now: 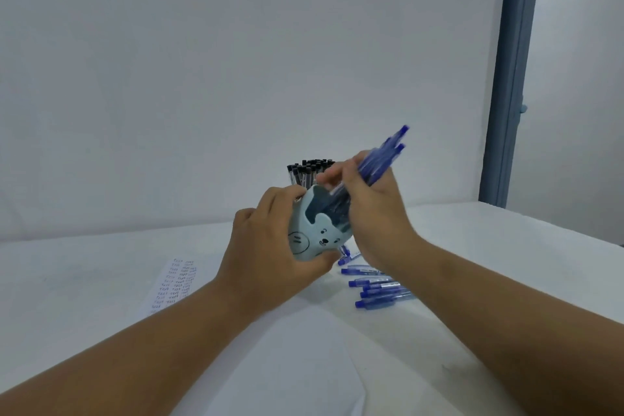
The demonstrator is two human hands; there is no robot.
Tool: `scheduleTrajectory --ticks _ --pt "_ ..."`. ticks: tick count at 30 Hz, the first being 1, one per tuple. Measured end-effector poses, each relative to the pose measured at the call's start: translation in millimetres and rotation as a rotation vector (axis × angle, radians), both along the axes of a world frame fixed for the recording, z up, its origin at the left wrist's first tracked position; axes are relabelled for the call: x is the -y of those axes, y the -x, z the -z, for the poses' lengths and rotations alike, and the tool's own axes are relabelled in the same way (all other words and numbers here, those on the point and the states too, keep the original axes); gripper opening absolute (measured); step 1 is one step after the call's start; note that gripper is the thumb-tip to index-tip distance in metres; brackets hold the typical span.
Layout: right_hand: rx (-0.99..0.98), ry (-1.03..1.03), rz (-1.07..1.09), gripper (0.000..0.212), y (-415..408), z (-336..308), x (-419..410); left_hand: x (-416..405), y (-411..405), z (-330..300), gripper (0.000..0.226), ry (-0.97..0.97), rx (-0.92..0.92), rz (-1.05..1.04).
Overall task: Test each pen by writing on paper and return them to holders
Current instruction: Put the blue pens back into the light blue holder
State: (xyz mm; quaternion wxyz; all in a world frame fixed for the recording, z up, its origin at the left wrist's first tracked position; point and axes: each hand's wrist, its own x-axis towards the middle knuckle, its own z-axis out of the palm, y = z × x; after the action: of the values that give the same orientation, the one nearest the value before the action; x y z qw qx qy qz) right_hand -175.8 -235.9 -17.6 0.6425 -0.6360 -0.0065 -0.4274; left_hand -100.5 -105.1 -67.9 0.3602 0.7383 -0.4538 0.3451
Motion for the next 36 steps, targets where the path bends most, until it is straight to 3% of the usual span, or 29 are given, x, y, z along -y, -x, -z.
scheduleTrajectory --ticks 3,7,10,12,13,15,18,20,22,25,31,36 --pt "-0.189 0.146 0.070 0.014 -5.7 13.2 1.5 -0.5 2.8 1.0 0.071 0.084 -0.091 0.061" --pt "-0.372 0.333 -0.097 0.019 -3.2 14.4 8.9 -4.7 -7.3 4.5 0.070 0.184 -0.202 0.073" --pt "-0.472 0.420 -0.166 0.049 5.0 11.8 14.2 -8.2 -13.5 5.2 0.070 0.213 -0.222 0.047" --pt "-0.434 0.446 -0.121 0.076 7.0 10.7 23.1 -10.6 -16.3 5.3 0.070 0.225 -0.250 0.049" --pt "-0.382 0.460 -0.066 0.079 6.7 10.5 27.0 -11.6 -16.4 5.0 0.070 0.228 -0.261 0.053" --pt "-0.281 0.487 0.043 0.062 4.7 10.8 36.8 -12.0 -16.6 5.2 0.069 0.239 -0.278 0.059" --pt "-0.239 0.516 0.094 0.010 0.2 13.6 57.1 -10.6 -19.0 5.4 0.073 0.287 -0.330 0.025" --pt "-0.399 0.692 0.088 0.042 -4.2 21.3 78.1 -13.1 -19.9 4.3 0.076 0.250 -0.241 -0.066" --pt "-0.655 0.984 0.078 0.068 -6.5 30.7 91.5 -17.7 -23.1 2.9 0.082 0.083 -0.015 -0.163" --pt "-0.843 1.129 0.033 0.081 -10.6 35.1 97.1 -22.3 -26.1 -0.6 0.085 -0.011 0.076 -0.147" --pt "-0.855 1.265 0.071 0.059 -27.5 43.2 98.6 -18.2 -21.3 -0.4 0.083 0.047 0.050 -0.063" --pt "-0.722 1.259 0.156 0.024 -31.3 42.0 103.6 -16.7 -21.1 0.9 0.081 0.043 0.044 -0.079"
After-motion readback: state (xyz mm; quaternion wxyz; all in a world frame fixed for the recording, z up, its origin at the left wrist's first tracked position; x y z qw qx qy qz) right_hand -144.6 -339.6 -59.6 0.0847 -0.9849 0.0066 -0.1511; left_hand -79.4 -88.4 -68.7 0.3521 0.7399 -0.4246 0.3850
